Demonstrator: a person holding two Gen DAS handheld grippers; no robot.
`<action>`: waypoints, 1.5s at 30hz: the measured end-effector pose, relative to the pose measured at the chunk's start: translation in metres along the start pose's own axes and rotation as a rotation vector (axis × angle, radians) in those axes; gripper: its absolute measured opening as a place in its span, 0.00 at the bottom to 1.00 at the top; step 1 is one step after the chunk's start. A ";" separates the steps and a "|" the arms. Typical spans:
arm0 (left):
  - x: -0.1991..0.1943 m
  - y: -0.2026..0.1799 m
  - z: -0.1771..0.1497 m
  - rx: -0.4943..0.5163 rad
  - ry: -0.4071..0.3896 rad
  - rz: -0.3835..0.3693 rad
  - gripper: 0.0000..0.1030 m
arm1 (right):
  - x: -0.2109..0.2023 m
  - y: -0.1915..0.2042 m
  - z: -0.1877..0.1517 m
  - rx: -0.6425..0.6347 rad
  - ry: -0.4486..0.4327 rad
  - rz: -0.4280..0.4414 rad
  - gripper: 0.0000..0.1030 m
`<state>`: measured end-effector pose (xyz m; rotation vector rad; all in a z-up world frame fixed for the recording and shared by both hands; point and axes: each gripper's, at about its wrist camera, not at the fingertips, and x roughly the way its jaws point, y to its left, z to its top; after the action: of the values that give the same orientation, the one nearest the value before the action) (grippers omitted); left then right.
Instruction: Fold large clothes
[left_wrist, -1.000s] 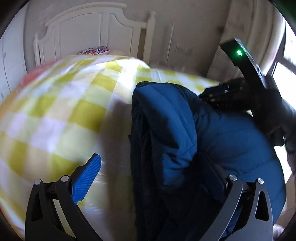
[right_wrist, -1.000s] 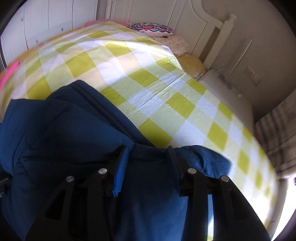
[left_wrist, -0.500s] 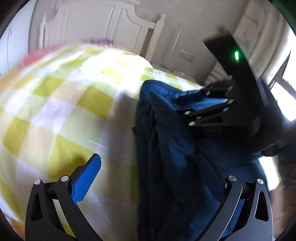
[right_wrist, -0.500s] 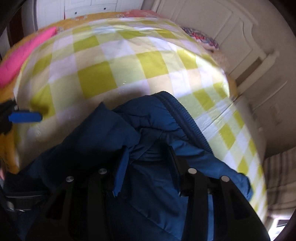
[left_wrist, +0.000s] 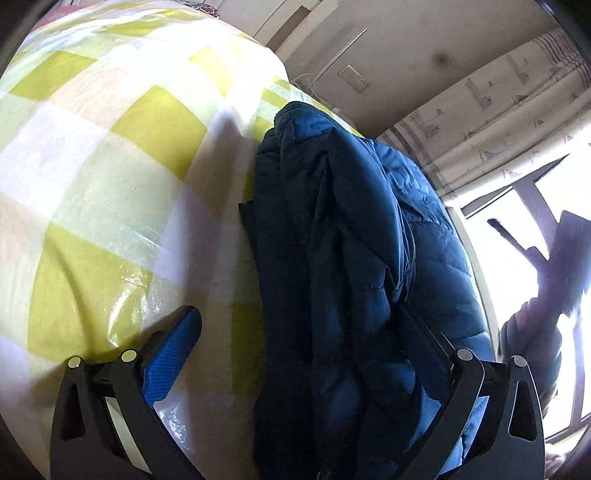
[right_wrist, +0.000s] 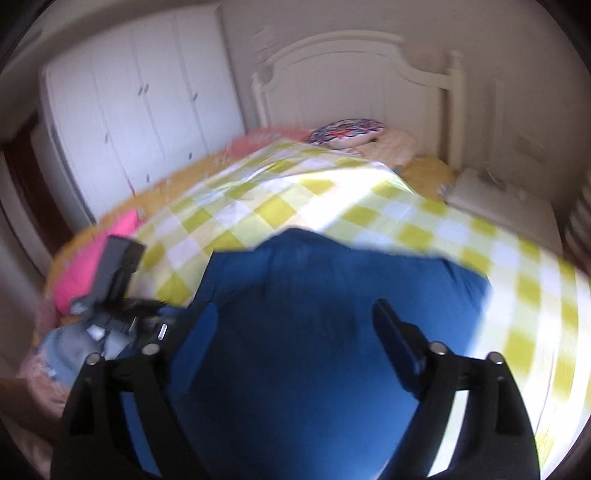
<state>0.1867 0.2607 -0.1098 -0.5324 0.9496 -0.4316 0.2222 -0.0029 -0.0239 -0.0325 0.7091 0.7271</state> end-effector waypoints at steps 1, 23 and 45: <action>-0.001 0.000 0.001 -0.005 -0.001 -0.008 0.96 | -0.013 -0.008 -0.013 0.045 -0.009 -0.005 0.90; 0.025 -0.013 -0.007 -0.065 0.174 -0.242 0.96 | 0.016 -0.062 -0.136 0.495 0.135 0.389 0.98; 0.097 -0.143 0.073 0.013 -0.088 -0.505 0.69 | -0.086 -0.103 -0.059 0.083 -0.284 -0.160 0.57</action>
<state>0.2826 0.1107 -0.0516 -0.7752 0.7203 -0.8592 0.2065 -0.1482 -0.0386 0.0875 0.4581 0.5349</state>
